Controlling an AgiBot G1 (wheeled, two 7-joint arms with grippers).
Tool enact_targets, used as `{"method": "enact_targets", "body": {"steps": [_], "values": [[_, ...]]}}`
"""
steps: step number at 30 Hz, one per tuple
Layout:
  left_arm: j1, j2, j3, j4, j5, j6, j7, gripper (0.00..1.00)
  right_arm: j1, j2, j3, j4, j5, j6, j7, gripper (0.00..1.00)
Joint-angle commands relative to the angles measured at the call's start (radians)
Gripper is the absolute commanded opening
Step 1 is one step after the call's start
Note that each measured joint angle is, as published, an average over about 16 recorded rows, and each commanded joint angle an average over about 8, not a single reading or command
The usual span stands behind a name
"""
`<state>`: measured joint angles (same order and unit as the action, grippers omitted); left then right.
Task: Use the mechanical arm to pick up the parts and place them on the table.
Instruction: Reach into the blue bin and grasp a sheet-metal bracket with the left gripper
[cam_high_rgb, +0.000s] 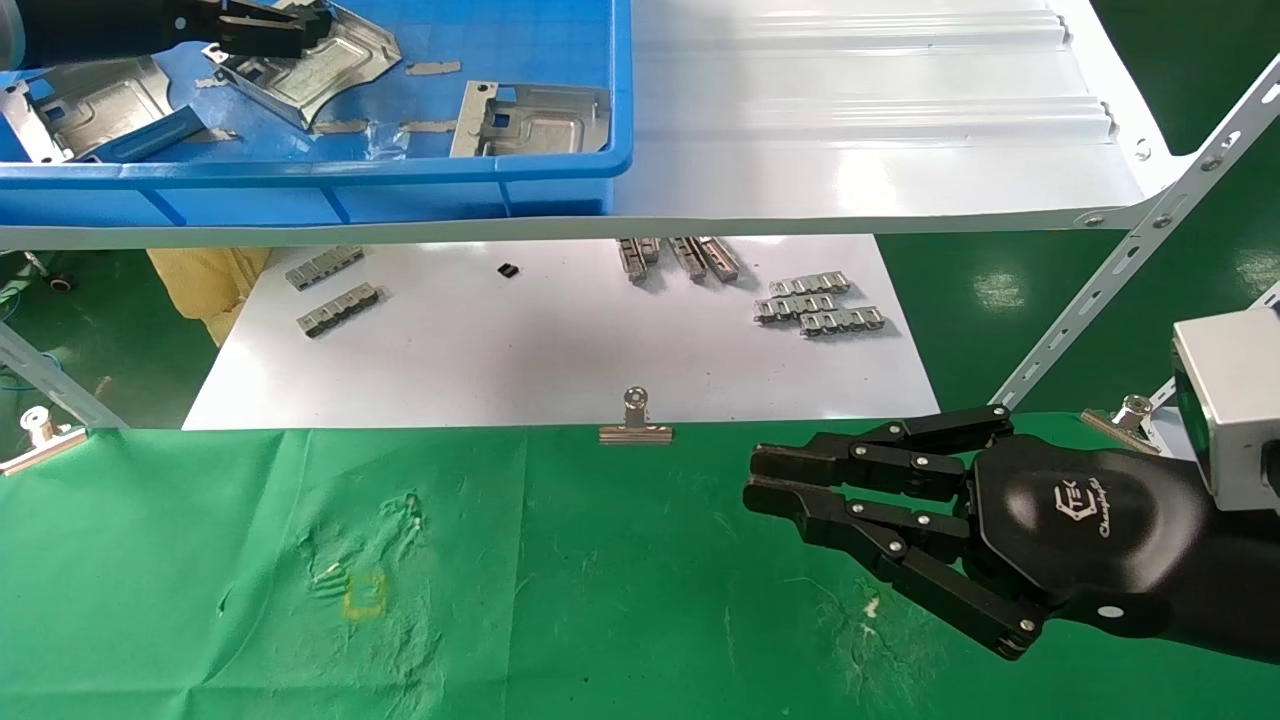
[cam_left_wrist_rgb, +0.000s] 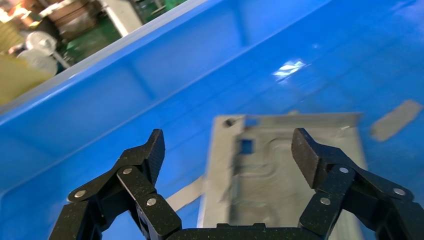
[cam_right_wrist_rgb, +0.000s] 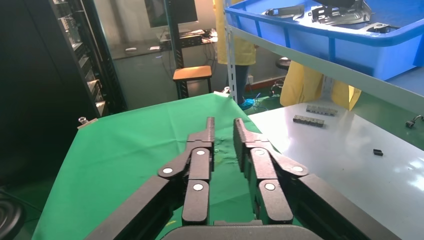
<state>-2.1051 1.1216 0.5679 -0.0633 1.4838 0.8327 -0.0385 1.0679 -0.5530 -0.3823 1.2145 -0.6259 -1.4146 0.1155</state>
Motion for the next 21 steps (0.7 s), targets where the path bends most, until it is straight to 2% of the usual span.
{"method": "enact_targets", "body": {"steps": [1, 21], "values": [[-0.003, 0.002, 0.001, 0.02, 0.003, -0.018, 0.004, 0.0, 0.0, 0.0, 0.0, 0.0, 0.0, 0.0, 0.0, 1.0], [0.001, -0.007, -0.004, 0.072, -0.005, -0.039, -0.031, 0.0, 0.0, 0.0, 0.0, 0.0, 0.0, 0.0, 0.0, 1.0]]}}
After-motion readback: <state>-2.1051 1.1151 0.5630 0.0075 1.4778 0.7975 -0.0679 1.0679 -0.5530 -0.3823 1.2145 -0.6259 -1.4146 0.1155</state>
